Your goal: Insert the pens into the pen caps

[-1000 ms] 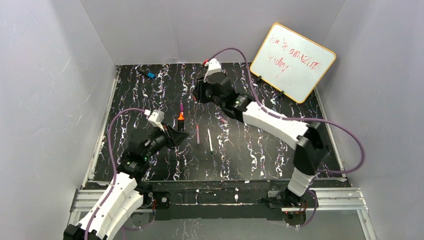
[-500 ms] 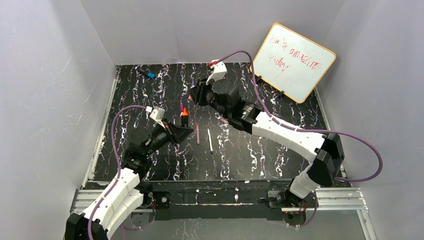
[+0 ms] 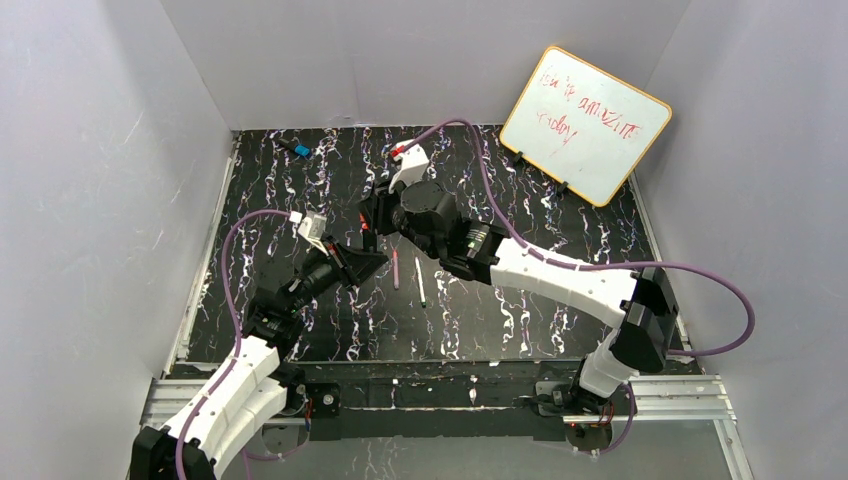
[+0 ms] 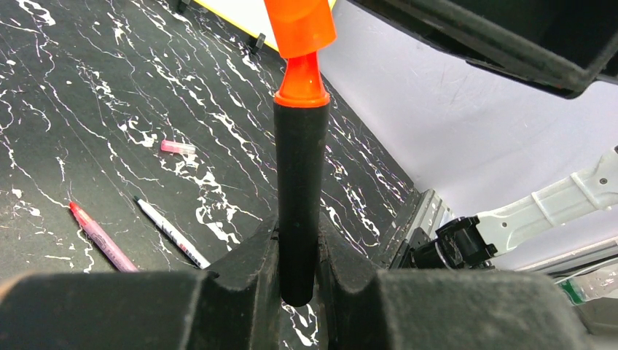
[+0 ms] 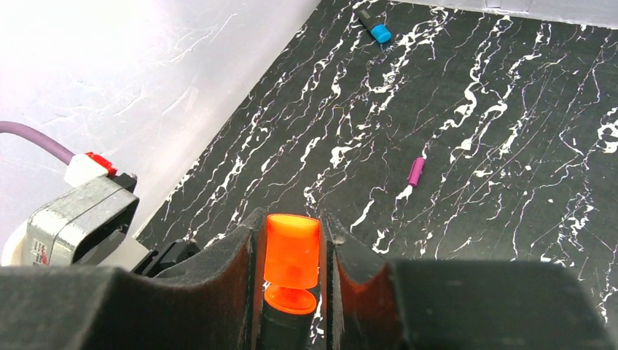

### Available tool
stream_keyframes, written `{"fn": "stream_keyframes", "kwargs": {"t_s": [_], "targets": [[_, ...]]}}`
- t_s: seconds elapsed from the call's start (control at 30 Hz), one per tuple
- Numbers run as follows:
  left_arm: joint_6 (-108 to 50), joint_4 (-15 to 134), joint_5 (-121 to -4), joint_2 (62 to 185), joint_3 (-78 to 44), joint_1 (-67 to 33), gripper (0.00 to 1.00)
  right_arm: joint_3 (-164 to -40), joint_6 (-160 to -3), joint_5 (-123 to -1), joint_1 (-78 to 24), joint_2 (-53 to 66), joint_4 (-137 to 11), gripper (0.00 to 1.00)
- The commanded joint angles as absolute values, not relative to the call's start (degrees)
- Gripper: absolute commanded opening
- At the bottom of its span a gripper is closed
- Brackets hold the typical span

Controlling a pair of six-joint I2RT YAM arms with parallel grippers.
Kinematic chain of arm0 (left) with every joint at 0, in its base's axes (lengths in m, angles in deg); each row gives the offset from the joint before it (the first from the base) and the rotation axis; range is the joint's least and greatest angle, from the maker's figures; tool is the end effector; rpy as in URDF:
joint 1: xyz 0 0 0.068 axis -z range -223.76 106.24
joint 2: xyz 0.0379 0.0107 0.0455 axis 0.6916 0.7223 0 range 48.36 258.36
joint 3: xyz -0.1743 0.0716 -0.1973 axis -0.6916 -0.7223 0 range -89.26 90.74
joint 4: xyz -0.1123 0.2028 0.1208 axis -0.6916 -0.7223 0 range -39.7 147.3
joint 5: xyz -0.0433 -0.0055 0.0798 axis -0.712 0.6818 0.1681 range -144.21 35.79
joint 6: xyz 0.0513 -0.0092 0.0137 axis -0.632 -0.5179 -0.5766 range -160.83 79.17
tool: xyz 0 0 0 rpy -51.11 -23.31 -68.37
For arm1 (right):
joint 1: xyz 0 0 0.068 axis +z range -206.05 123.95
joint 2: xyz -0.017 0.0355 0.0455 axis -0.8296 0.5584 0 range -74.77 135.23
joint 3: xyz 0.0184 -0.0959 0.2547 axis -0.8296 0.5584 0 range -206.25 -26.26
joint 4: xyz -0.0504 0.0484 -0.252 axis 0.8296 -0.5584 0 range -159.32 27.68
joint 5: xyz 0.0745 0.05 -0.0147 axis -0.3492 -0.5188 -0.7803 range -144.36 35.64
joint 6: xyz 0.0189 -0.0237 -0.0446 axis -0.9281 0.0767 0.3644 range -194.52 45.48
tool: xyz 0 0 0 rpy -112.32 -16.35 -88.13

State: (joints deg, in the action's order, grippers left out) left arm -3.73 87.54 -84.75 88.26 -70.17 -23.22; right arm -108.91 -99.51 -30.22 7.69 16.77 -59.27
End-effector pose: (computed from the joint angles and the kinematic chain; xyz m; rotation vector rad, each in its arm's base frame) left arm 0.1538 -0.0769 0.2690 0.2565 1.5214 -1.1867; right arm 0.1830 0.3384 0.3879 -0.2541 1.7112 0.8128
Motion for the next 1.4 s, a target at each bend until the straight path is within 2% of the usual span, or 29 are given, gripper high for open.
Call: {"fn": "stream_keyframes", "kwargs": {"t_s": [0.0,0.5,0.67,1.0,1.1,1.27,1.37], "targets": [[-3.95,89.38,-84.61,87.90,-70.59,-22.92,0.00,-110.46,-98.02,-27.54,8.50,14.98,-57.31,0.29],[-4.83,89.08,-77.42,89.98,-67.45,-22.93,0.00,-104.90,-97.23,-22.61,12.84,10.33,-57.57,0.29],[-6.83,92.07,-81.08,93.66,-64.68,-22.93,0.00,-104.43,-97.37,-22.77,13.43,10.43,-57.89,0.29],[-21.03,83.17,-84.98,97.31,-57.34,-22.93,0.00,-104.32,-96.46,-22.27,14.31,8.54,-58.47,0.29],[-21.62,83.52,-85.23,97.88,-57.71,-22.93,0.00,-102.15,-94.82,-21.85,14.35,5.17,-55.92,0.39],[-22.20,84.31,-84.54,97.84,-59.30,-22.93,0.00,-95.64,-88.38,-20.18,14.35,-5.42,-48.40,0.67],[-23.15,83.95,-84.79,97.79,-59.60,-22.93,0.00,-93.84,-83.13,-19.68,14.32,-10.27,-47.32,0.76]]}}
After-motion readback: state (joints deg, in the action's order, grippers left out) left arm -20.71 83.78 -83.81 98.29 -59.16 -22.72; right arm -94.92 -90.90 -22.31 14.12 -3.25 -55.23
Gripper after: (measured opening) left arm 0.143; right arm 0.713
